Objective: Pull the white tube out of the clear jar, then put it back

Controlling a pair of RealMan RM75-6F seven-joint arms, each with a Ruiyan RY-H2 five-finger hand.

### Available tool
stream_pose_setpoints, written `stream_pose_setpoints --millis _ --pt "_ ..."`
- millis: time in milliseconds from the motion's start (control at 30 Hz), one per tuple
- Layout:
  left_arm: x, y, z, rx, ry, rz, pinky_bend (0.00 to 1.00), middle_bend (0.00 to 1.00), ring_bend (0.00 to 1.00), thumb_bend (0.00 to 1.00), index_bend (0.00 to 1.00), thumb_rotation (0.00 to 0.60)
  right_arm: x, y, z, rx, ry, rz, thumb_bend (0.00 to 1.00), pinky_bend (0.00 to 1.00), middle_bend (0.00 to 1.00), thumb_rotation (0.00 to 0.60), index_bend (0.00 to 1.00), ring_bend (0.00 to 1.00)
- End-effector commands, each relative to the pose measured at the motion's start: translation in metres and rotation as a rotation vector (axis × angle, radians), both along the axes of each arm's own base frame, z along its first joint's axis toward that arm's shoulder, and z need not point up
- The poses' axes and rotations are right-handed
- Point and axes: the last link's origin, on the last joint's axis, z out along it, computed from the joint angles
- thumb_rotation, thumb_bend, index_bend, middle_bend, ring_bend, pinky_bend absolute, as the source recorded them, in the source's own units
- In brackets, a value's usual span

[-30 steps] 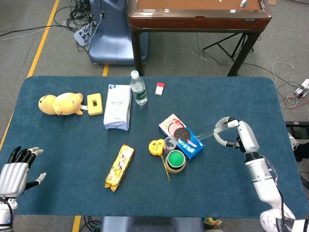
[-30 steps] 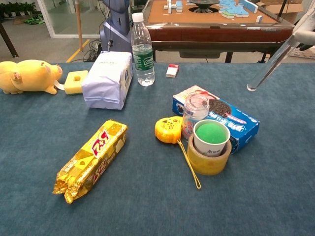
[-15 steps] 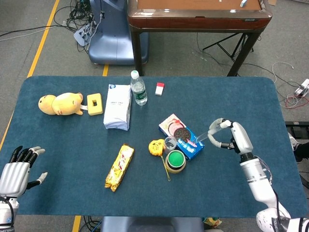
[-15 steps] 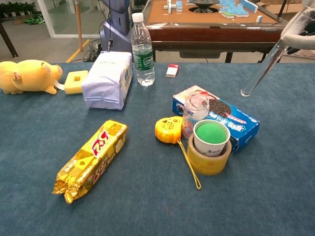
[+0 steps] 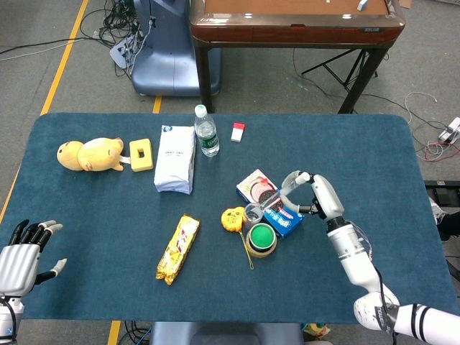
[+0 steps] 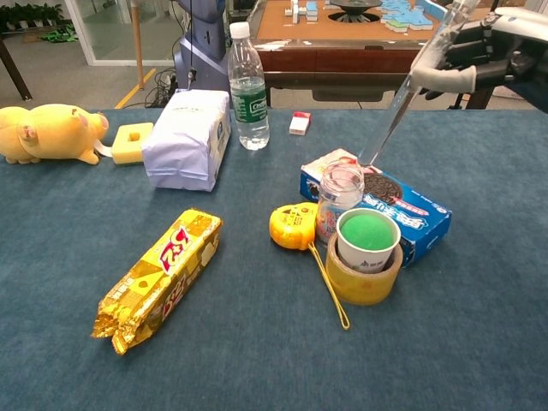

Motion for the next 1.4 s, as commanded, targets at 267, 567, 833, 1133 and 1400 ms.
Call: stream_pose_setpoints --millis 267,567,833,1133,1400 --pt "-0.006 -0.002 0.003 0.005 0.001 0.012 0.05 0.21 0.16 0.24 0.25 0.600 0.011 -0.011 -0.020 0.033 -0.021 0.004 0.55 0.31 0.48 0.600 0.65 0.39" --pt "-0.009 -0.003 0.001 0.005 -0.002 0.014 0.05 0.21 0.16 0.24 0.25 0.600 0.017 -0.009 -0.040 0.088 0.026 0.025 0.55 0.31 0.48 0.600 0.65 0.39" --pt "-0.011 -0.003 0.000 0.002 -0.006 0.023 0.05 0.21 0.16 0.24 0.25 0.600 0.014 -0.008 -0.055 0.092 0.148 0.057 0.55 0.31 0.48 0.600 0.65 0.39" --pt "-0.011 -0.001 -0.001 0.000 -0.008 0.018 0.05 0.21 0.16 0.24 0.25 0.600 0.008 -0.007 -0.067 0.126 0.205 0.064 0.54 0.31 0.41 0.600 0.61 0.33" --pt "-0.009 -0.001 -0.003 -0.006 -0.006 0.018 0.05 0.21 0.16 0.24 0.25 0.600 0.005 -0.004 -0.068 0.151 0.224 0.073 0.34 0.26 0.27 0.600 0.39 0.20"
